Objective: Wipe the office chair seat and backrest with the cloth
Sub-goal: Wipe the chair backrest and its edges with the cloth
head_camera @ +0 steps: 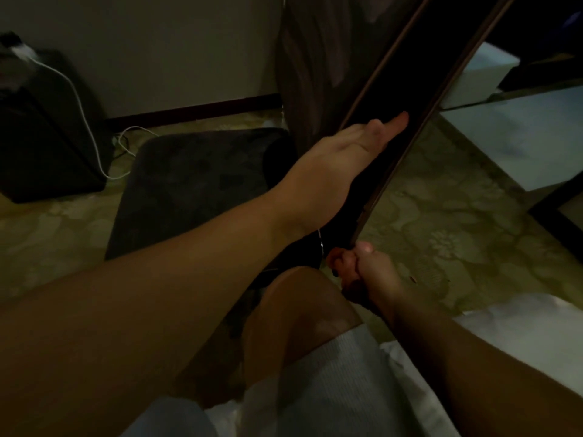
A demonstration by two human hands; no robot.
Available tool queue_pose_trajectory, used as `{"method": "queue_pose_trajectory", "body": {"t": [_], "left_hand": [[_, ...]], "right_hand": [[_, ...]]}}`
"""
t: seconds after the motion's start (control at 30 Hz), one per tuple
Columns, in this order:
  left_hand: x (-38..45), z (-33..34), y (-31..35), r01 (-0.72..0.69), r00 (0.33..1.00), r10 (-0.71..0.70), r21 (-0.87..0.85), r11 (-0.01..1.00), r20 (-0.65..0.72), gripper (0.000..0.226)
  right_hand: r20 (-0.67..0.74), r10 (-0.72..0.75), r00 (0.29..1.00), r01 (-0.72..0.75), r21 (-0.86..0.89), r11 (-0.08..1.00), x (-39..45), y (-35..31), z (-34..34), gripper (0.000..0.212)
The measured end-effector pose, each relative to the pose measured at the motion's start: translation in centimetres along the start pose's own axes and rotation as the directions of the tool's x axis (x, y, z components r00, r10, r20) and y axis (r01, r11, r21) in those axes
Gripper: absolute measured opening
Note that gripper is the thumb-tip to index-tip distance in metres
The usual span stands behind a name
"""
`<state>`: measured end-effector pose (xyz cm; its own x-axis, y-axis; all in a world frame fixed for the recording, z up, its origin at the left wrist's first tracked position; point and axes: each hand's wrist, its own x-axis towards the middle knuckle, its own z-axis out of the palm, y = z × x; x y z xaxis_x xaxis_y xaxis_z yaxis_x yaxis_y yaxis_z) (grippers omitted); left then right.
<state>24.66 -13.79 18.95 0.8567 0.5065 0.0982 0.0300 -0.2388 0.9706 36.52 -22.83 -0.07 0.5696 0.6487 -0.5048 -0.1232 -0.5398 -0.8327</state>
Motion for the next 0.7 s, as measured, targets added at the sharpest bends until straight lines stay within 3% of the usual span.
{"method": "queue_pose_trajectory", "body": {"t": [0.07,0.13,0.2,0.23,0.3,0.33,0.4,0.43,0.53,0.57,0.6,0.67,0.7], "left_hand": [[-0.1,0.1,0.1,0.013,1.0,-0.013,-0.011,1.0,-0.007,0.054],[-0.4,0.0,0.2,0.006,1.0,-0.007,-0.025,1.0,-0.009,0.053],[-0.2,0.0,0.1,0.011,1.0,-0.011,-0.02,1.0,-0.001,0.053],[-0.2,-0.1,0.2,0.01,1.0,-0.01,-0.01,1.0,0.003,0.053],[-0.3,-0.2,0.5,0.02,1.0,-0.02,-0.009,1.0,0.015,0.055],[-0.3,-0.2,0.5,0.018,1.0,-0.018,-0.009,1.0,0.016,0.056],[-0.2,-0.4,0.5,0.008,1.0,-0.007,-0.006,1.0,0.024,0.058],[-0.3,-0.5,0.5,0.013,1.0,-0.013,-0.012,1.0,0.027,0.058],[-0.3,-1.1,0.6,0.016,1.0,-0.015,-0.019,1.0,0.024,0.058],[-0.2,-1.3,0.7,0.021,1.0,-0.02,-0.021,1.0,0.023,0.058],[0.0,-1.3,0.7,0.021,1.0,-0.02,-0.023,1.0,0.022,0.058],[0.3,-1.1,0.7,0.022,0.999,-0.021,-0.048,0.999,0.024,0.058],[0.5,-1.0,0.6,0.035,0.999,-0.033,-0.065,0.997,0.029,0.057]], "right_hand": [[-0.009,0.081,0.997,-0.08,0.096,0.992,0.4,-0.8,-0.2,0.034],[-0.026,0.025,0.999,-0.024,0.035,0.999,-0.7,-2.6,-1.0,0.035],[0.001,0.006,1.0,-0.006,0.181,0.983,-1.6,-3.8,-1.6,0.038],[-0.052,-0.024,0.998,0.033,0.176,0.984,-2.1,-3.9,-1.7,0.036],[-0.2,-0.179,0.963,0.157,-0.123,0.98,-2.1,-2.5,-0.9,0.026],[-0.215,-0.269,0.939,0.188,-0.333,0.924,-2.3,-1.6,-0.4,0.024],[-0.156,-0.246,0.957,0.138,-0.5,0.855,-1.6,0.3,0.4,0.029],[-0.149,-0.219,0.964,0.114,-0.512,0.851,-1.1,0.7,0.5,0.033],[-0.118,-0.346,0.931,0.22,-0.577,0.787,-0.2,-0.3,-0.1,0.037],[-0.135,-0.371,0.919,0.249,-0.529,0.811,-0.7,-1.7,-0.4,0.04],[-0.14,-0.47,0.872,0.318,-0.569,0.759,-0.5,-2.0,-1.1,0.044],[-0.096,-0.564,0.82,0.391,-0.626,0.675,-1.3,-3.4,-2.0,0.038],[-0.095,-0.549,0.831,0.4,-0.584,0.706,-1.2,-3.7,-2.2,0.034]]}}
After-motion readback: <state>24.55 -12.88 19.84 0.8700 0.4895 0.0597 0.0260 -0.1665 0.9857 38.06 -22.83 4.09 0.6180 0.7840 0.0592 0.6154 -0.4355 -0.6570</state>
